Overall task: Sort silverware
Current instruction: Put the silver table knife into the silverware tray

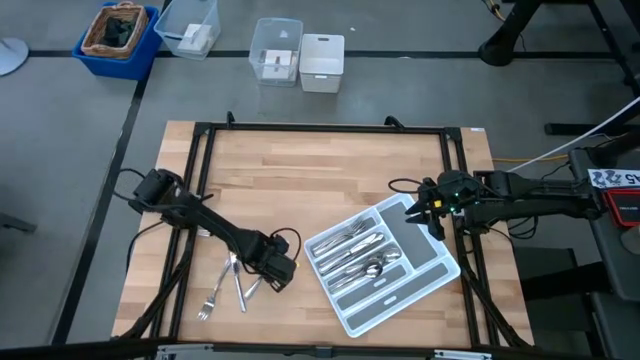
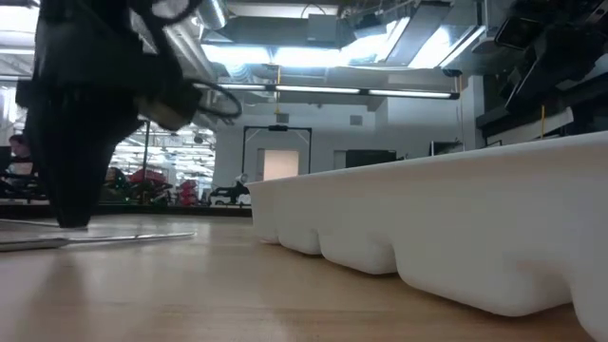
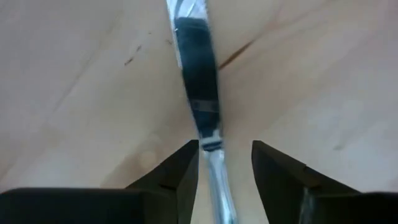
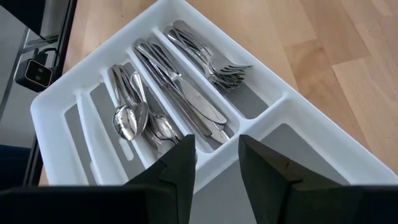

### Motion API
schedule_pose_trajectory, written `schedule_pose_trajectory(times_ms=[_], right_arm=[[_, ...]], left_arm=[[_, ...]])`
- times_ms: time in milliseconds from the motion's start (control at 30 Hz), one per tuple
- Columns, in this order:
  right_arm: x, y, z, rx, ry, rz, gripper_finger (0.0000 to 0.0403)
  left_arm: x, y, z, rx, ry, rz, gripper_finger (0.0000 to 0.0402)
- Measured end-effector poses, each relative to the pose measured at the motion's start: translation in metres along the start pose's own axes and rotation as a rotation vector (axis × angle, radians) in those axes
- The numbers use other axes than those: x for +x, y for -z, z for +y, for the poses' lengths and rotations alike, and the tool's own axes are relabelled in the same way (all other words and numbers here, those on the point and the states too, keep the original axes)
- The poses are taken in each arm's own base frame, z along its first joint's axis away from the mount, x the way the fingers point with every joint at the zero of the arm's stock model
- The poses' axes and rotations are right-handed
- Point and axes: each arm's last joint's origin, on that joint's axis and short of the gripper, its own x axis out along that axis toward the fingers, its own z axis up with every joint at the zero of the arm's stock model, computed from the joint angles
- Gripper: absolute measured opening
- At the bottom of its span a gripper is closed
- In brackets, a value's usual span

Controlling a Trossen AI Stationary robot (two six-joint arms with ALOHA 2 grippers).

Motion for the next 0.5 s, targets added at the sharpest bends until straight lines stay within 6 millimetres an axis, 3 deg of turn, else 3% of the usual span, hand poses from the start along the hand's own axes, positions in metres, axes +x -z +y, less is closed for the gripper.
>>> schedule_pose_trajectory(times_ms=[167, 500], right_arm=[[0.0, 0.0001, 0.0, 0.001, 0.0, 0.001, 0.0124], [0.0001, 0.0001, 0.0, 0.003, 0.001, 0.001, 0.0124]], left_arm=[[0.0104, 0.0, -0.0004, 0.003, -0.034, 0.012, 0.0134], [0.0105, 0.0034, 0.0061, 0.002, -0.104, 0.05, 0.0131]])
